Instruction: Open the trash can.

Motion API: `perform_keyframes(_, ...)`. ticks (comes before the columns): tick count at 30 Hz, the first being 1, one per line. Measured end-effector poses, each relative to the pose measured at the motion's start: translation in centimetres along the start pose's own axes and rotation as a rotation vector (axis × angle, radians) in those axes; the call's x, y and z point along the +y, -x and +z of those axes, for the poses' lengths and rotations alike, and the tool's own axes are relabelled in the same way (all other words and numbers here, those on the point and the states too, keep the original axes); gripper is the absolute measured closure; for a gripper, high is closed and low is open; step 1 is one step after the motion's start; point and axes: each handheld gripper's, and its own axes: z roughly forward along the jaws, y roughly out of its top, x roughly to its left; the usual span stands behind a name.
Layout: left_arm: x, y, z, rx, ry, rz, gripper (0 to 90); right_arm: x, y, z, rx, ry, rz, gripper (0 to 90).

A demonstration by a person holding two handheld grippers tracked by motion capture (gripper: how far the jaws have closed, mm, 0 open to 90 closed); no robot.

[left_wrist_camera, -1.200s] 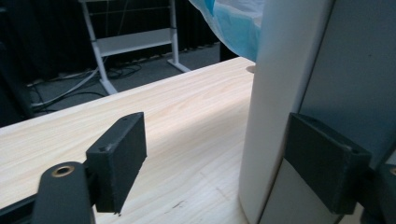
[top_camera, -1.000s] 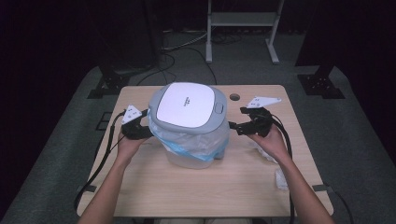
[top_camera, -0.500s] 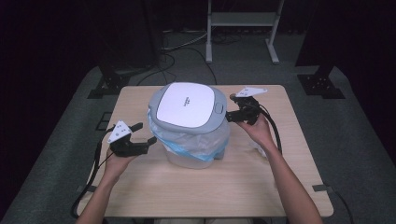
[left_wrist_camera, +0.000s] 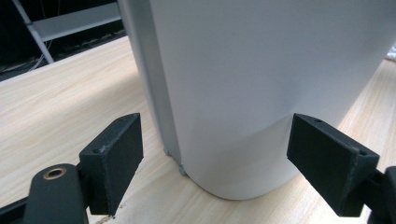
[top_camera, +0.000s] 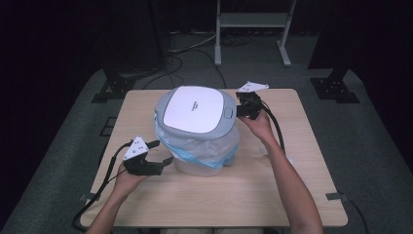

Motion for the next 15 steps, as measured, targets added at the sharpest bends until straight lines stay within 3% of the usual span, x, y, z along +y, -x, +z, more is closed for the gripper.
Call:
perform_keyframes(3, -0.01, -0.04, 0.03, 0.005, -0.001, 0.006, 17.6, -0.04, 0.04, 0.46, -0.018, 0.013, -0.013, 21.3)
perform_keyframes(5, 0.01, -0.15, 0.08, 0.004, 0.005, -0.002, 17.5, -0.13, -0.06, 0.71, 0.004, 0.015, -0.026, 21.8)
perform_keyframes(6, 0.00, -0.20, 0.08, 0.003, 0.004, -0.001, 17.5, -0.03, -0.16, 0.93, 0.056, -0.003, -0.040, 27.7)
perform_keyframes(8, 0.02, -0.19, 0.05, 0.006, 0.003, 0.006, 17.5, 0.03, -0.17, 0.99, 0.080, -0.007, -0.045, 30.1)
perform_keyframes(9, 0.04, -0.17, -0.01, 0.011, 0.002, 0.006, 17.5, 0.14, -0.27, 0.97, 0.106, -0.003, -0.066, 36.6)
perform_keyframes(12, 0.09, -0.24, -0.12, 0.019, 0.011, 0.008, 17.5, 0.27, -0.41, 0.92, 0.126, -0.004, -0.090, 41.3)
perform_keyframes(15, 0.14, -0.34, -0.20, 0.023, 0.009, 0.007, 17.5, 0.22, -0.37, 0.72, 0.159, -0.017, -0.078, 43.3)
